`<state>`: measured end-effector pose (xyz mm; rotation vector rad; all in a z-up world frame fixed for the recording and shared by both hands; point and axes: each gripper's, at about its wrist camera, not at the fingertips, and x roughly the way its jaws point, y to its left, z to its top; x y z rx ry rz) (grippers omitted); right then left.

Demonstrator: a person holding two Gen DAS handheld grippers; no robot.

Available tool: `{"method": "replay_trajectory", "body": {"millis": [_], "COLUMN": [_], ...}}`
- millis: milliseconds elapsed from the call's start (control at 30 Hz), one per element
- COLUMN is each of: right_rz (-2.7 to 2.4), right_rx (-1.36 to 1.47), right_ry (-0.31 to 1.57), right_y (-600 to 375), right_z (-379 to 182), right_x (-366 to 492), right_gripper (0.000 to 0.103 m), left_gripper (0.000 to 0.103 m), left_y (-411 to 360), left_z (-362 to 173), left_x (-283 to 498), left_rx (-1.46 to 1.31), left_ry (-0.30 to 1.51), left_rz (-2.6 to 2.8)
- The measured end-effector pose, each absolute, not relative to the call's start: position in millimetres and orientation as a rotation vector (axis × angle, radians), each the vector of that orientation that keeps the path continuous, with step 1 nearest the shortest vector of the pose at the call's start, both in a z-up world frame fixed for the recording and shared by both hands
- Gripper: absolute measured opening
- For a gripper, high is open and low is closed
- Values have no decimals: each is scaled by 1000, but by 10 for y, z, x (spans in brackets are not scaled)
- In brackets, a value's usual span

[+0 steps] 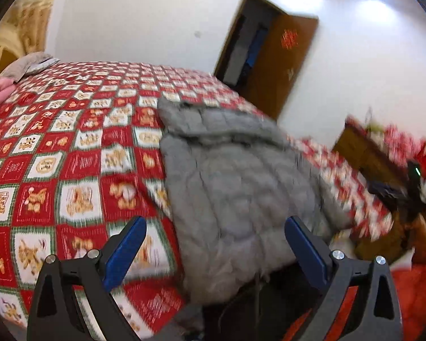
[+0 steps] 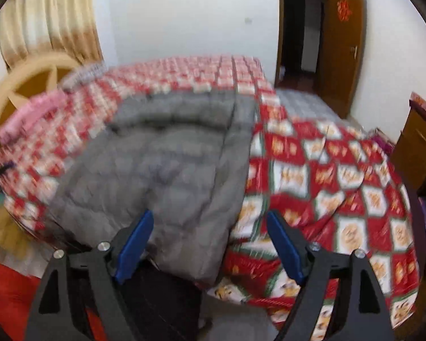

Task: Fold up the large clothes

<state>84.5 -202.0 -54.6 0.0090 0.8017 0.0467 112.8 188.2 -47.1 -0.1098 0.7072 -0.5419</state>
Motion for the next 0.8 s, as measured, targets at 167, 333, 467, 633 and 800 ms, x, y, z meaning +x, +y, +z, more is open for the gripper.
{"method": "replay_trajectory", "body": {"millis": [167, 333, 467, 633, 800], "right_rz": [34, 31, 148, 176, 190], "right_rx": [-11, -40, -56, 73, 132], "right_ry": [896, 965, 1063, 1115, 1150], "right_y": [-1913, -1887, -1864, -1961, -2044], "right_z": [-1116, -1384, -1495, -1586, -1707], "right_x": [970, 1002, 1100, 1247, 1340], "right_gripper": [84, 83, 66, 65, 31], "left_gripper": [98, 98, 98, 98, 98], "left_y": [1626, 1532, 1647, 1791, 1854], "left_z": [-780, -1395, -1704, -1823, -1773], "left_x": [1156, 1338, 1458, 1559, 1635], "left_rx": [-45, -110, -317, -513, -595], "left_ry": [753, 934, 1005, 1034, 972], "left_rz": [-585, -559, -592, -654, -699]}}
